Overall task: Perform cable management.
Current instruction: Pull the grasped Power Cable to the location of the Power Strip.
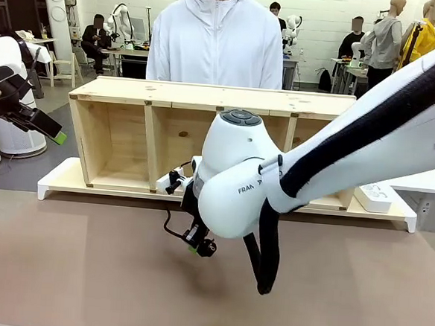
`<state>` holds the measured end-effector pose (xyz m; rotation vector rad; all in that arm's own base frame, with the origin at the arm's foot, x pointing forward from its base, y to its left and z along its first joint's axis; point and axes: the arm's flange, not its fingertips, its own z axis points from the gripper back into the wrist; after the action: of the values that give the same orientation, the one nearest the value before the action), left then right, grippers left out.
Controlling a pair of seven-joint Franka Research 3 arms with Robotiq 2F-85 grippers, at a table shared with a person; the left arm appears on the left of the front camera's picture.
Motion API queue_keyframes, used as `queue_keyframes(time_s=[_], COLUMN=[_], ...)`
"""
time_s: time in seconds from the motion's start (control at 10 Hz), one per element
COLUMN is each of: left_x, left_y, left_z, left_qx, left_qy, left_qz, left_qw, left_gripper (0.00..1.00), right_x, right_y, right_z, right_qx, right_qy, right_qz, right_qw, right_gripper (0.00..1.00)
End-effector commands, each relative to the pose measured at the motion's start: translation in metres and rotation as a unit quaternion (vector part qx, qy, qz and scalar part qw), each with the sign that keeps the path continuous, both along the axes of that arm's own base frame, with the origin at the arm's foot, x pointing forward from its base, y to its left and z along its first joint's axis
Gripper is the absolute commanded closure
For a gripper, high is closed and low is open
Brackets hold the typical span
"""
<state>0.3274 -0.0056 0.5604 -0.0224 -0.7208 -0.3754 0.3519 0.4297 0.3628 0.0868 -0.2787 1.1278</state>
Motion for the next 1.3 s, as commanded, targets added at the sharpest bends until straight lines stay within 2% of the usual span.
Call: queue_keyframes(time_s=[0.0, 0.2, 0.3, 1.0, 1.2], left_x=[0.0, 0.0, 0.0, 0.0, 0.0], left_y=[0.0, 0.0, 0.0, 0.0, 0.0], left_z=[0.0, 0.0, 0.0, 0.0, 0.0], left_qx=[-0.007, -0.007, -0.007, -0.007, -0.007], left_qy=[0.001, 0.001, 0.001, 0.001, 0.001], left_qz=[0.004, 0.004, 0.004, 0.004, 0.004], left_qw=[1.0, 1.0, 1.0, 1.0, 1.0], left_gripper=[0.0, 0.0, 0.0, 0.0, 0.0], right_x=[-0.024, -0.035, -0.016, -0.019, -0.017], right_y=[-0.011, -0.021, -0.009, -0.011, -0.06], right_z=[0.001, -0.002, -0.001, -0.001, -0.015], right_qx=[0.007, 0.007, -0.005, -0.005, 0.012], right_qy=[0.003, 0.0, 0.002, 0.002, 0.047], right_qz=[-0.037, -0.063, -0.028, -0.035, -0.08], right_qw=[0.999, 0.998, 1.0, 0.999, 0.996], right_gripper=[0.84, 0.84, 0.84, 0.84, 0.84])
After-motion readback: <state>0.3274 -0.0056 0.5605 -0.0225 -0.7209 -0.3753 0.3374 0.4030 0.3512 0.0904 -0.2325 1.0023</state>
